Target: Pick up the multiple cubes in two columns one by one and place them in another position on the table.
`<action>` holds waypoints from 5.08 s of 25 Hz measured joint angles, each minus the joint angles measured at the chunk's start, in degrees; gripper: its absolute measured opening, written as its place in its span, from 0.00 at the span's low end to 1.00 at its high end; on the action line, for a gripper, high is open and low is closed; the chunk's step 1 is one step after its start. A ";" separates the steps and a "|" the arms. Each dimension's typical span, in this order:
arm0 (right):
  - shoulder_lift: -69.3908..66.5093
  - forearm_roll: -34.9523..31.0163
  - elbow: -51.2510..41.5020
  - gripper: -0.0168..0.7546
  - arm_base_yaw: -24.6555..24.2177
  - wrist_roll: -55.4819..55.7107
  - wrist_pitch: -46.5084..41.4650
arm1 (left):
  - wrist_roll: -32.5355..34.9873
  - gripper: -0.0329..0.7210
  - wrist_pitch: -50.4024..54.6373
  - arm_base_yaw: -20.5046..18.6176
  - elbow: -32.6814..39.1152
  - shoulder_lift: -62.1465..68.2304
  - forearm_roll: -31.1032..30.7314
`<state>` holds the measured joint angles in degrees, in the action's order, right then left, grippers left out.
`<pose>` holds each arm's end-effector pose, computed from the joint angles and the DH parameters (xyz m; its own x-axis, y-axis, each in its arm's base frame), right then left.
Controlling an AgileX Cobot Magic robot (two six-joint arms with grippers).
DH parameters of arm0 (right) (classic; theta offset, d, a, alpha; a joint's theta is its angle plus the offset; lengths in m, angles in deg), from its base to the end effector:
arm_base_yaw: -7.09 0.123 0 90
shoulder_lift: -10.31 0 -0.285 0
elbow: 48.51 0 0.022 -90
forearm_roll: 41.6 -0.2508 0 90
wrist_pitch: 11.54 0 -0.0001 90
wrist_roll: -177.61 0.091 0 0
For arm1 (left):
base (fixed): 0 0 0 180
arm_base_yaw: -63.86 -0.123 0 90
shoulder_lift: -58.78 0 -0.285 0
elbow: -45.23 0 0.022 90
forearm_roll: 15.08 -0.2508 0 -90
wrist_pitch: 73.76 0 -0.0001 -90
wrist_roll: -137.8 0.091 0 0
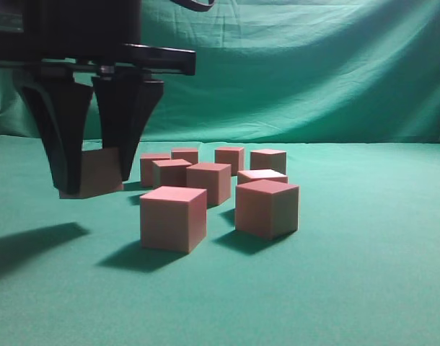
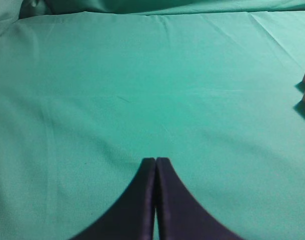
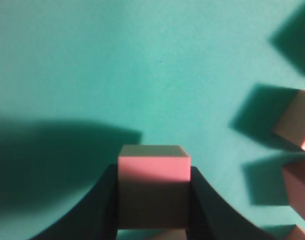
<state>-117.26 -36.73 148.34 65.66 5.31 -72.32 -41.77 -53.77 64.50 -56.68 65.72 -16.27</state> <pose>0.2298 0.3630 0.1910 -0.5917 -0.7910 -0.1555 -0.7937 0.6054 -0.0591 0.0529 0.0001 0.1774 -0.2589 0.0299 -0.9655 0.0113 0.9995 0.0279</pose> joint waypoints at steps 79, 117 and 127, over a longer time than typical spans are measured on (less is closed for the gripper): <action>40.09 -5.08 -5.52 0.02 0.80 -8.46 13.53 | 0.00 0.04 0.00 0.00 0.00 0.00 0.00; 110.66 -11.96 -64.72 0.02 -37.89 -9.73 33.10 | 0.00 0.04 0.00 0.00 0.00 0.00 0.00; 120.14 -12.10 -88.59 0.02 -50.01 -9.93 44.09 | 0.00 0.04 0.00 0.00 0.00 0.00 0.00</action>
<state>2.88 -48.83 59.75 15.65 -4.62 -28.23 -41.77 -53.77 64.50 -56.68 65.72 -16.27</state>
